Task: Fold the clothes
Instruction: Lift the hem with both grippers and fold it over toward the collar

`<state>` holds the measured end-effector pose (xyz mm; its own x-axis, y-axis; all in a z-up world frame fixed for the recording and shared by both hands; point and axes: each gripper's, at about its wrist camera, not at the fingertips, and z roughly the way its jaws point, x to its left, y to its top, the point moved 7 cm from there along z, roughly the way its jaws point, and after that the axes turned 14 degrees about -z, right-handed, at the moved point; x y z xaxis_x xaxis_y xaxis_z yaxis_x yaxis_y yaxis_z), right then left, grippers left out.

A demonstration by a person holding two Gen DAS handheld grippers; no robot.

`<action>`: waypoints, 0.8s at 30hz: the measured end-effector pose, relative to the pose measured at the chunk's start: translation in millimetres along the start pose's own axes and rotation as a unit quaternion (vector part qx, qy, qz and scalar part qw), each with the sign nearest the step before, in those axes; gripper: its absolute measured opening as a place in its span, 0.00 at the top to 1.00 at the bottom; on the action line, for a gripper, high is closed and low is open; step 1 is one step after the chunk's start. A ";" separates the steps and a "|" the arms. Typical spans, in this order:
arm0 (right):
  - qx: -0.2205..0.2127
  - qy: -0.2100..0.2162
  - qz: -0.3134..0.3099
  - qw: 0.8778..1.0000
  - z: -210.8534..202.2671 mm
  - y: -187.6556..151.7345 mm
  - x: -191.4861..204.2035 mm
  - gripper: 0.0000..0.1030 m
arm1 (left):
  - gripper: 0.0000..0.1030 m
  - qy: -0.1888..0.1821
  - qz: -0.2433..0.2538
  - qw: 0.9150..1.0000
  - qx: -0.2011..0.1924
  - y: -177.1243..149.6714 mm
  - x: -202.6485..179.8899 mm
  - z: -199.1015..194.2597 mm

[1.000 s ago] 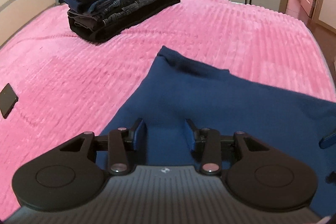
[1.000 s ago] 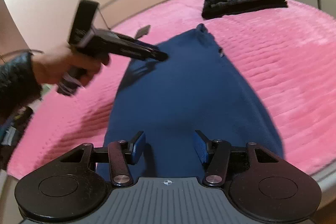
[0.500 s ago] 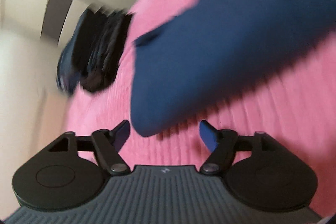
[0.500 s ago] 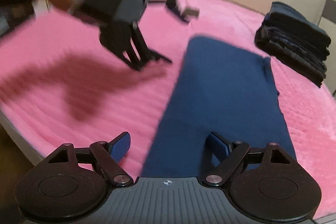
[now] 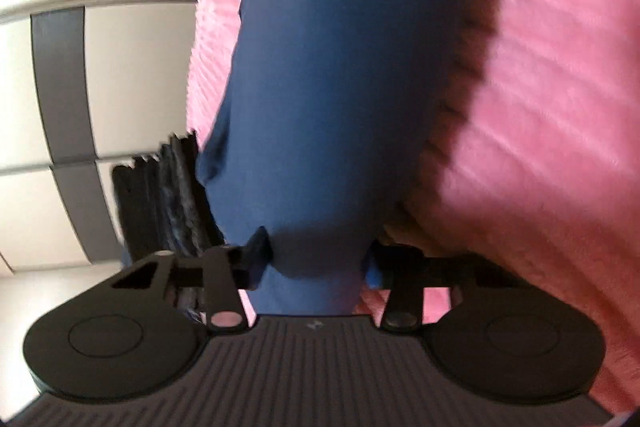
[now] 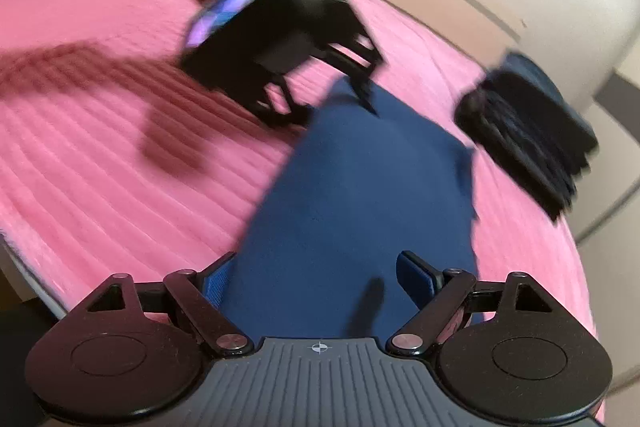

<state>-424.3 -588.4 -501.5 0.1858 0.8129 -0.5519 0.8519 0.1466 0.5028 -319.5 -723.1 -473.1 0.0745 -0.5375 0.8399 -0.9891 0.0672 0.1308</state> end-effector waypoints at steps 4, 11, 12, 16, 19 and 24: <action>0.005 -0.005 -0.024 1.000 -2.7 -11.6 -6.2 0.18 | 0.74 -0.029 -0.071 0.996 0.037 10.8 18.6 -15.9; 0.011 -0.023 -0.066 0.998 -18.1 -39.3 -18.3 0.33 | 0.74 -0.096 -0.210 0.968 0.101 33.0 21.2 -105.0; 0.010 -0.031 -0.072 0.997 -27.9 -48.4 -20.9 0.33 | 0.74 -0.108 -0.236 0.960 0.104 38.2 15.4 -123.5; 0.001 -0.040 -0.099 0.994 -41.7 -68.1 -5.9 0.33 | 0.74 -0.112 -0.314 0.936 0.110 59.8 -18.1 -170.4; -0.012 -0.041 -0.139 0.989 -38.5 -73.4 17.2 0.33 | 0.74 -0.090 -0.343 0.927 0.125 67.7 -36.4 -173.8; -0.044 -0.037 -0.171 0.984 -32.8 -66.7 14.1 0.67 | 0.74 -0.081 -0.393 0.907 0.130 63.4 -28.3 -173.4</action>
<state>-494.6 -568.2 -520.9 -0.0658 0.6643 -0.7446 0.8253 0.4557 0.3336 -362.3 -557.9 -397.3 0.7701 -0.4511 0.4511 -0.6371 -0.5791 0.5087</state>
